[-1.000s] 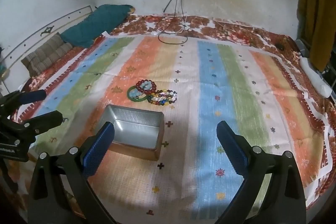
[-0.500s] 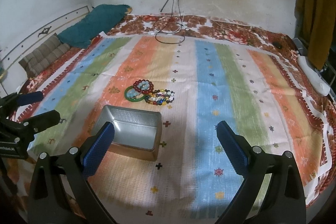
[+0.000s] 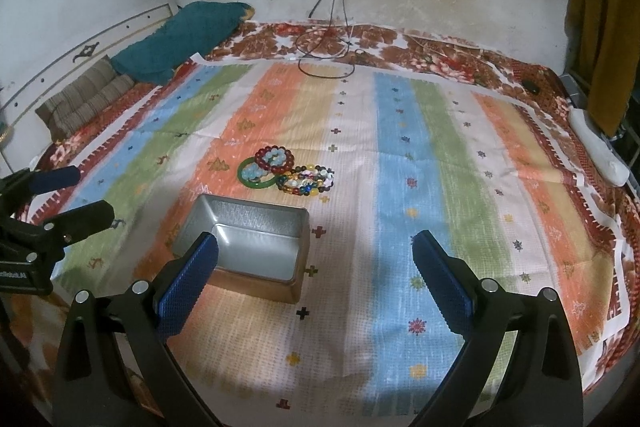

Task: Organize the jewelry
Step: 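Move both tools forward past the silver tin toward the bracelet pile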

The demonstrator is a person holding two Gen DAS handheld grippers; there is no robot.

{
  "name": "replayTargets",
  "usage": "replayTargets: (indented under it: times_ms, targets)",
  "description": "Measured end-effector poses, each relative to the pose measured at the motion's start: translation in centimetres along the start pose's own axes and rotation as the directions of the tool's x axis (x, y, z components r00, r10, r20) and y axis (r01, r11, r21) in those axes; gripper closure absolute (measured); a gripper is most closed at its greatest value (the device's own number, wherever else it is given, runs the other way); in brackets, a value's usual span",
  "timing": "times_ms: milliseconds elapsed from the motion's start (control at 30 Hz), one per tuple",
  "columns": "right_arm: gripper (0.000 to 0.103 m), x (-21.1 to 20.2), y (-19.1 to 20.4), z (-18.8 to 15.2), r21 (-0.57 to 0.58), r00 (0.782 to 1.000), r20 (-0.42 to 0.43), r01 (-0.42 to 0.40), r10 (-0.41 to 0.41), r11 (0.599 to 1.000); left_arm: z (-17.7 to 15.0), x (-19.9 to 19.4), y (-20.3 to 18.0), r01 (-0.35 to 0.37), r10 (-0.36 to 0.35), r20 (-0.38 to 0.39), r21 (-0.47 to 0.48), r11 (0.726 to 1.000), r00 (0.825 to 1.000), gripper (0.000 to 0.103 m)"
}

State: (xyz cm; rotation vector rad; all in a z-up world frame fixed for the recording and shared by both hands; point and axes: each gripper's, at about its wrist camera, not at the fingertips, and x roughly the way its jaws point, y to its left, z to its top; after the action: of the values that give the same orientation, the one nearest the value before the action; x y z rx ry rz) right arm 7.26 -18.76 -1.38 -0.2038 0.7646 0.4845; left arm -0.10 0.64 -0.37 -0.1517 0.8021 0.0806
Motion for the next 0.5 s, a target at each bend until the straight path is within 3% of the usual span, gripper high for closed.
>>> replayTargets:
  times_ms: [500]
  targets:
    - [0.004, 1.4, -0.2, 0.3, 0.017, 0.999, -0.047, 0.009, -0.008, 1.000, 0.3, 0.6, 0.8, -0.014, 0.013, -0.019, -0.043, 0.999, 1.000, 0.006]
